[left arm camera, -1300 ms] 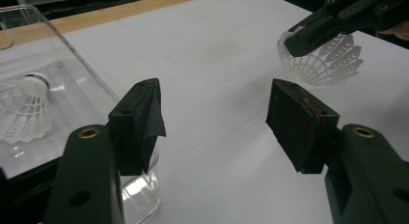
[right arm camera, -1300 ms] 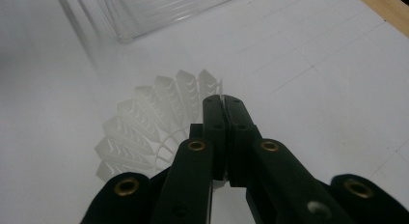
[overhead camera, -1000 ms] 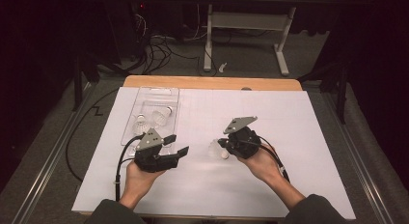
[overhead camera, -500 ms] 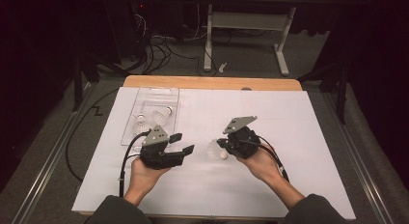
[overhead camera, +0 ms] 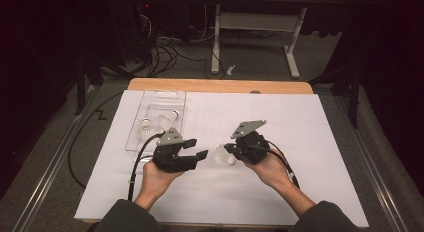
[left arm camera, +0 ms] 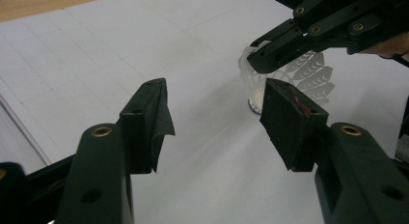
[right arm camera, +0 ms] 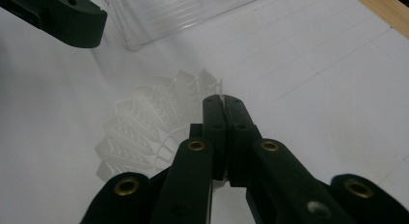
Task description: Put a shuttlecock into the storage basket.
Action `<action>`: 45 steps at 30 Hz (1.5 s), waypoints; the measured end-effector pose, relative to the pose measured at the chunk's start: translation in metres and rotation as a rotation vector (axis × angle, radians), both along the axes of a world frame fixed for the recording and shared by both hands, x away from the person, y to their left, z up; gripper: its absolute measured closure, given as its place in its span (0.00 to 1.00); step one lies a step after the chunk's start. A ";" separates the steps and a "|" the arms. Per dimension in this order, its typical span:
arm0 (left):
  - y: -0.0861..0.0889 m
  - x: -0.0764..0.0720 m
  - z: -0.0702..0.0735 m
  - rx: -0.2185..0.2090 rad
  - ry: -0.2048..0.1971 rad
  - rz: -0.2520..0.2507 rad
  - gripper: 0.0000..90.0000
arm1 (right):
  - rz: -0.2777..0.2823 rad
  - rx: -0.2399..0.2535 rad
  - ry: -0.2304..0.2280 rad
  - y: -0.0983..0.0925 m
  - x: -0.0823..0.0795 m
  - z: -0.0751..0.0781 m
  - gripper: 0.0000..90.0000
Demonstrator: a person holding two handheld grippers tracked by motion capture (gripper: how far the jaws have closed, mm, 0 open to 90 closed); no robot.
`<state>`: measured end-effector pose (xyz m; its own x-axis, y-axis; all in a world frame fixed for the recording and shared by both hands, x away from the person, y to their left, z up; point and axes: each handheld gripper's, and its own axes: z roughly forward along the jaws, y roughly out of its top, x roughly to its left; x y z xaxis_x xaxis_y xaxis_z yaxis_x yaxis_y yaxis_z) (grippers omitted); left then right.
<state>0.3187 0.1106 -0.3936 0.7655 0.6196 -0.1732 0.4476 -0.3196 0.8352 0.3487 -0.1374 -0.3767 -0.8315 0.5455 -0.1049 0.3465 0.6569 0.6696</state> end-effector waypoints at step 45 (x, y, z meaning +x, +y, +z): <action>-0.035 0.021 -0.004 0.095 0.150 -0.087 0.77 | 0.036 0.001 -0.013 0.009 -0.002 0.000 1.00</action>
